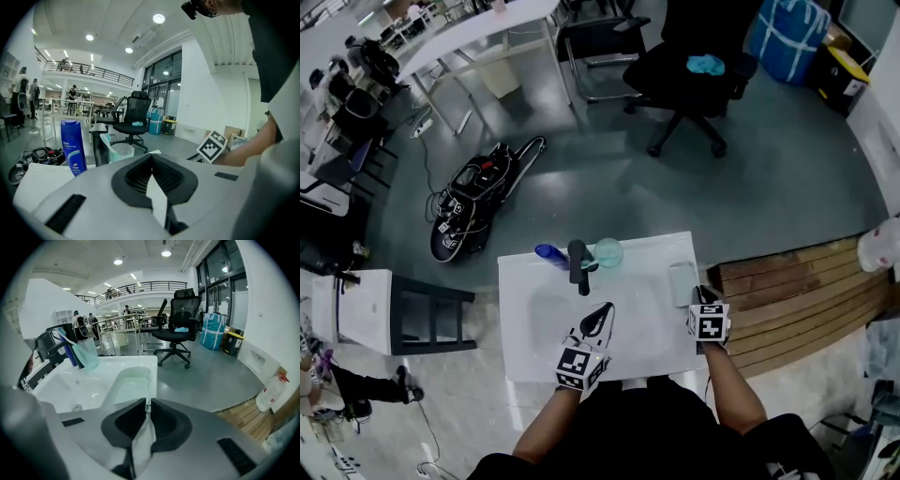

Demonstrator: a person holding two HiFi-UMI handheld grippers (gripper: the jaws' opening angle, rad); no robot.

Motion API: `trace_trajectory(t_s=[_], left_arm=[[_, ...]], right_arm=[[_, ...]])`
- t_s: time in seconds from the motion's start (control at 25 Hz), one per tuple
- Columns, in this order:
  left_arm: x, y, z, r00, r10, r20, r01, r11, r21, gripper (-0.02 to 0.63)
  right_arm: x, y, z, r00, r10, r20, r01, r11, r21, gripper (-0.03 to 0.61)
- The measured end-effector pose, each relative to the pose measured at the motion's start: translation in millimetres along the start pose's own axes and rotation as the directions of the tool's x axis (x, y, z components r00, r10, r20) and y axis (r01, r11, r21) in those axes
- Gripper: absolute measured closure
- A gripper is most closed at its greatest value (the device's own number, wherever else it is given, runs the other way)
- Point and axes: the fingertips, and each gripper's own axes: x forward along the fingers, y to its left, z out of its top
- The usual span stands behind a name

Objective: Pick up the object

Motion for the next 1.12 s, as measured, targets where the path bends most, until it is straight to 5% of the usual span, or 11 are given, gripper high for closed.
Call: trace_trajectory(t_s=[0.56, 1.12], left_arm=[[-7.2, 4.4, -2.2, 1.0, 0.006, 0.001, -0.006, 1.0, 0.001, 0.6], [-17.7, -6.8, 8.9, 0.999, -0.016, 0.041, 0.015, 1.0, 0.023, 0.6]], right_arm=[[-9.7, 5.7, 16.1, 0.998, -0.009, 0.056, 0.007, 0.999, 0.037, 0.54], [-87.4, 32.3, 86.2, 0.97, 0.049, 0.237, -0.066, 0.996, 0.067, 0.54]])
